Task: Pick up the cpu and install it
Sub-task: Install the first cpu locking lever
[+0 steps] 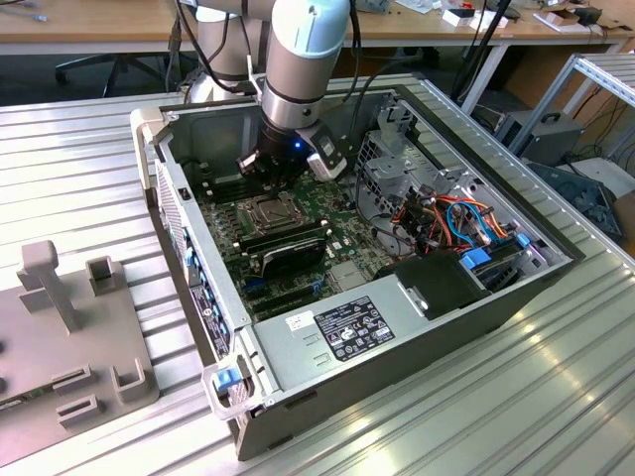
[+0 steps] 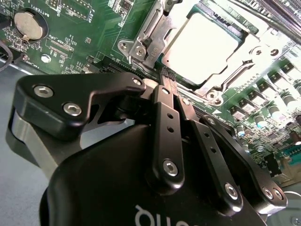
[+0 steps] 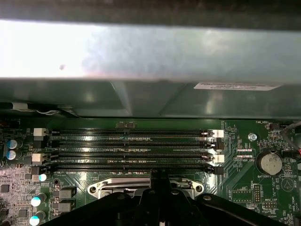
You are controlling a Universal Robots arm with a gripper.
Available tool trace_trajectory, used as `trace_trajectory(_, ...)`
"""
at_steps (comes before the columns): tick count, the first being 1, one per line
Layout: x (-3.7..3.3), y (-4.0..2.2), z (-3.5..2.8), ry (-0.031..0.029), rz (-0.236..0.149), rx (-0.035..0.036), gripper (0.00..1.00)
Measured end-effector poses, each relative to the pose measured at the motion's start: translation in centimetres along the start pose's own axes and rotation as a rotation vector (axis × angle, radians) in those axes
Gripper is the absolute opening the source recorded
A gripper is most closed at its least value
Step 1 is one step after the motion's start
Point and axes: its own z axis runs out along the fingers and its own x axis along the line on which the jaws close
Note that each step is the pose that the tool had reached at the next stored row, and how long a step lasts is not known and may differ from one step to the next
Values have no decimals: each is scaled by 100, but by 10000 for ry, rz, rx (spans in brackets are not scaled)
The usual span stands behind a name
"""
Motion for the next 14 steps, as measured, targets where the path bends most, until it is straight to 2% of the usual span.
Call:
trace_trajectory(2, 0, 3, 2, -1, -2, 57, 11)
trace_trajectory(4, -1, 5, 4, 1, -8, 164, 11)
trace_trajectory(5, -1, 4, 3, 3, -10, 180, 11)
trace_trajectory(8, -1, 6, -6, 4, -8, 194, 11)
trace_trajectory(14, -4, 18, -92, 4, -8, 192, 11)
